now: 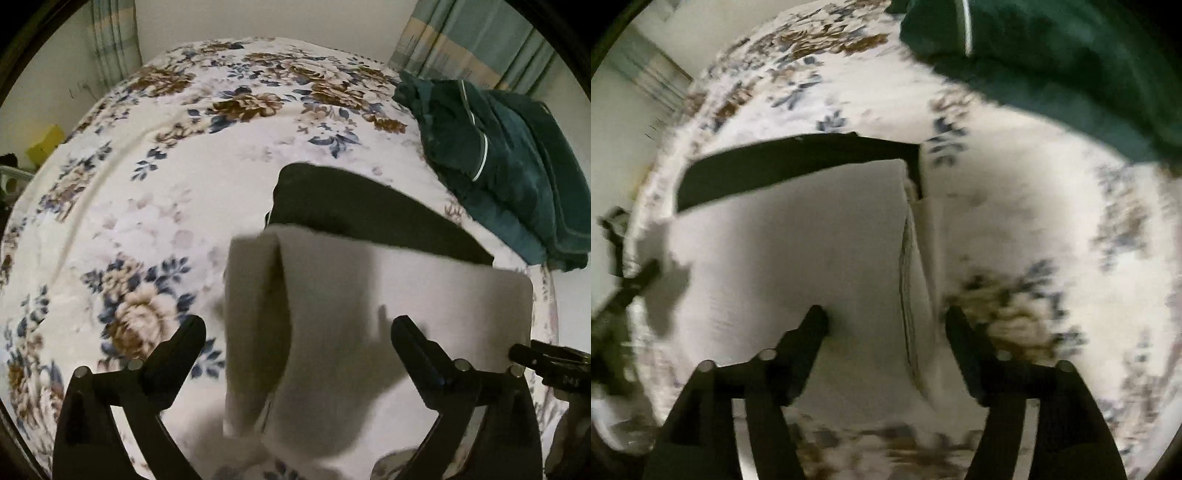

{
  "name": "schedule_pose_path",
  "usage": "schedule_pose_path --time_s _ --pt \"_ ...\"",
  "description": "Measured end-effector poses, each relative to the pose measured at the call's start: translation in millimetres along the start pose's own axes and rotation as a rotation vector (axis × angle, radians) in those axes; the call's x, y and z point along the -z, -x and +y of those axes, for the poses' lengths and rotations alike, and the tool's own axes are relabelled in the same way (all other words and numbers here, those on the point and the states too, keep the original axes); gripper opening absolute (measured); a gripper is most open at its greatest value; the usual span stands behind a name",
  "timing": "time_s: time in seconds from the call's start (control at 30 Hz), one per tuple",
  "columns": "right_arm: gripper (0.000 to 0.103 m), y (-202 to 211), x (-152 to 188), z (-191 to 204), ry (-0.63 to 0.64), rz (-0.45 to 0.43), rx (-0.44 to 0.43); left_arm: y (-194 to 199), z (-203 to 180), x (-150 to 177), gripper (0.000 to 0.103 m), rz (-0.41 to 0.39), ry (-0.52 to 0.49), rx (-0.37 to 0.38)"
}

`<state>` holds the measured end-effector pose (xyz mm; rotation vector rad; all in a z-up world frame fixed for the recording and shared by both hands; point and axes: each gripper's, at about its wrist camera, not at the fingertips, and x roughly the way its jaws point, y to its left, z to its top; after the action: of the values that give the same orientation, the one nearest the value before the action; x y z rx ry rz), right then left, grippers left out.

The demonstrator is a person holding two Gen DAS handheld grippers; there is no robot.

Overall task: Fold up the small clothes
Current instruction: 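Release the folded shirt and raise both grippers away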

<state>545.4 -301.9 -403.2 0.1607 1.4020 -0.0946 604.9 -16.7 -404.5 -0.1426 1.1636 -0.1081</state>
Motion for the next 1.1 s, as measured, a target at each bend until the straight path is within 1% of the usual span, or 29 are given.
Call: schedule_pose_path --time_s 0.03,0.07,0.1,0.13,0.23,0.33,0.4,0.57,0.67,0.77,0.83,0.93,1.1 --pt "0.095 1 7 0 -0.001 -0.002 0.021 3 -1 4 0.103 -0.001 -0.006 -0.022" --pt "0.101 2 14 1 -0.001 -0.002 0.047 7 -4 10 0.103 -0.005 -0.018 -0.055" --pt "0.102 3 19 3 0.004 -0.003 0.07 11 -6 13 0.103 -0.01 -0.025 -0.074" --pt "0.102 5 25 5 0.015 -0.005 0.102 18 -9 20 0.103 -0.019 -0.035 -0.109" --pt "0.102 20 42 10 0.029 -0.032 0.15 34 -17 32 0.103 -0.029 -0.055 -0.141" --pt "0.102 49 58 14 0.037 -0.087 0.193 55 -27 44 0.103 -0.032 -0.078 -0.173" --pt "0.102 72 68 15 0.031 -0.112 0.192 75 -35 51 0.103 -0.045 -0.093 -0.182" --pt "0.102 142 99 18 0.029 -0.19 0.207 137 -48 67 0.103 -0.101 -0.09 -0.178" --pt "0.102 191 119 22 0.033 -0.245 0.225 179 -57 79 0.103 -0.138 -0.093 -0.176" --pt "0.102 243 140 22 0.026 -0.287 0.221 223 -64 91 0.103 -0.182 -0.097 -0.167" --pt "0.102 279 158 22 0.019 -0.319 0.211 255 -69 100 0.103 -0.218 -0.098 -0.168" --pt "0.102 331 182 24 0.025 -0.381 0.221 297 -74 115 0.103 -0.262 -0.095 -0.161" --pt "0.102 413 231 26 0.027 -0.468 0.216 360 -81 142 0.103 -0.329 -0.1 -0.13"
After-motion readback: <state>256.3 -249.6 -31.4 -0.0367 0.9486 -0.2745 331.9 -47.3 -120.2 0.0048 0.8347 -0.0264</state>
